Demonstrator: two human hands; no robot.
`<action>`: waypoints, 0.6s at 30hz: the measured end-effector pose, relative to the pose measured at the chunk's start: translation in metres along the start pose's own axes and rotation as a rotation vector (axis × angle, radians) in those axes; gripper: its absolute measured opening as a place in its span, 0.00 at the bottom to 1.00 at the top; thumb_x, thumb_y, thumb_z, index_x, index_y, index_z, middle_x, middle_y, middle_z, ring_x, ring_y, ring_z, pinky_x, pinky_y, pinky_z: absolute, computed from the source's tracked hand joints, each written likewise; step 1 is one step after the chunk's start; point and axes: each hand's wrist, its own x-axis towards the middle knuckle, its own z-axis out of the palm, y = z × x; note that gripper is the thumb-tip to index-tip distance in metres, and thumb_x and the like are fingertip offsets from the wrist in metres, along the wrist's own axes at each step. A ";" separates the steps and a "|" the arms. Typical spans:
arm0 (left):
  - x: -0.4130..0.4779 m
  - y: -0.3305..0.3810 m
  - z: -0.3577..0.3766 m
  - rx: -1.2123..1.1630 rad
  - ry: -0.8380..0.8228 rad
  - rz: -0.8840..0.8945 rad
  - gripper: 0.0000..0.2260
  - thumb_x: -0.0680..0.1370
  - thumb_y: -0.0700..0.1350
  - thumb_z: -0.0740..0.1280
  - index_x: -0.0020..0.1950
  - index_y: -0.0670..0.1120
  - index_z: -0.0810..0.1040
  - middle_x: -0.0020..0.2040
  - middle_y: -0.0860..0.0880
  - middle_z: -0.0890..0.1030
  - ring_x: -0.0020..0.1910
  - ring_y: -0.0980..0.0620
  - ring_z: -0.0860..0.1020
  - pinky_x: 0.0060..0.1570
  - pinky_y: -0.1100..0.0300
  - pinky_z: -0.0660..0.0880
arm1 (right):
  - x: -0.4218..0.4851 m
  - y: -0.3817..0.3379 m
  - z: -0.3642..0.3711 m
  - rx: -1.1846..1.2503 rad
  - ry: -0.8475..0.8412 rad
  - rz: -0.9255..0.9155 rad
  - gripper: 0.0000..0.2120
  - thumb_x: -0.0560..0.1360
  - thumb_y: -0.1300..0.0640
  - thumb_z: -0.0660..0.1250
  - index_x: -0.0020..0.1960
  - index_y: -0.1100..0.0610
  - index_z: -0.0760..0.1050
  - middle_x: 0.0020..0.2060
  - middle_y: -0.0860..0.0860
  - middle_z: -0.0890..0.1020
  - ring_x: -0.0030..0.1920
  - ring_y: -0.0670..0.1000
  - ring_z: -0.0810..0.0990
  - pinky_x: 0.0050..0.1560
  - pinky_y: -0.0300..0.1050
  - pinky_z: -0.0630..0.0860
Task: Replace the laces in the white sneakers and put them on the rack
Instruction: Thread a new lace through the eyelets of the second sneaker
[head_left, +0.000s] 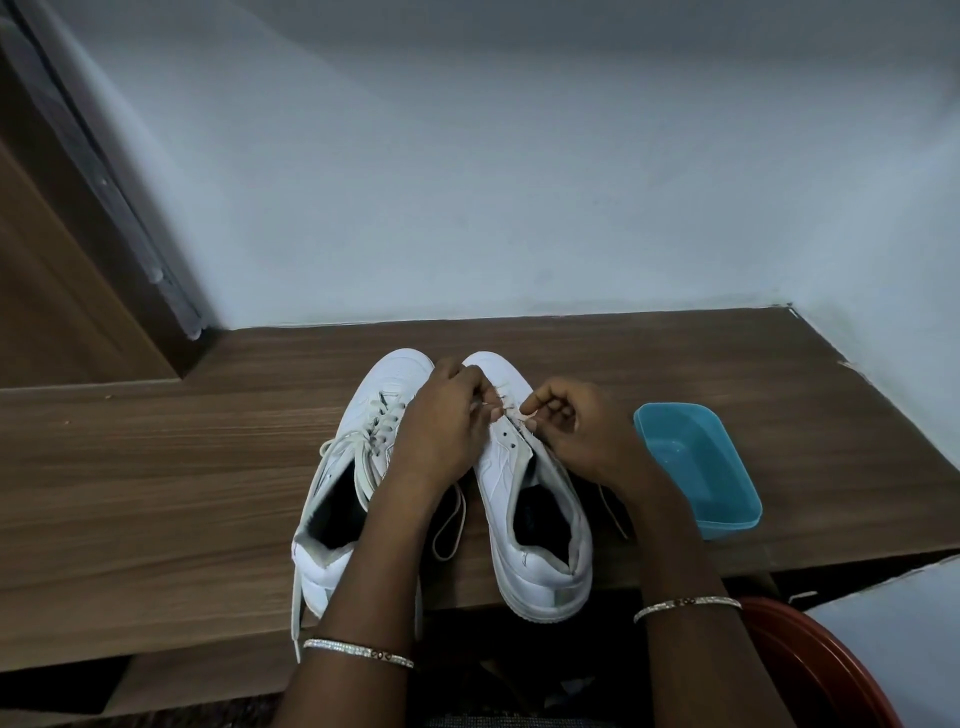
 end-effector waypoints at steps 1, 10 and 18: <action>0.000 0.002 0.000 -0.005 0.001 -0.005 0.06 0.74 0.37 0.67 0.43 0.48 0.75 0.46 0.52 0.73 0.41 0.55 0.71 0.39 0.64 0.68 | 0.000 0.000 0.000 0.010 -0.001 0.001 0.07 0.72 0.62 0.73 0.45 0.51 0.82 0.36 0.47 0.83 0.37 0.50 0.80 0.43 0.46 0.79; -0.001 -0.002 -0.009 -0.369 0.014 -0.361 0.09 0.79 0.38 0.60 0.44 0.50 0.74 0.46 0.49 0.82 0.48 0.47 0.81 0.52 0.49 0.77 | 0.002 -0.008 0.004 0.007 0.061 -0.092 0.12 0.76 0.64 0.67 0.51 0.49 0.82 0.39 0.44 0.81 0.39 0.42 0.79 0.44 0.41 0.76; 0.001 -0.004 -0.001 -0.056 0.028 -0.047 0.04 0.75 0.44 0.71 0.48 0.49 0.79 0.43 0.55 0.68 0.39 0.61 0.70 0.37 0.63 0.63 | 0.008 -0.018 0.009 -0.157 0.073 -0.194 0.07 0.72 0.62 0.71 0.45 0.52 0.84 0.41 0.50 0.80 0.40 0.48 0.77 0.42 0.43 0.71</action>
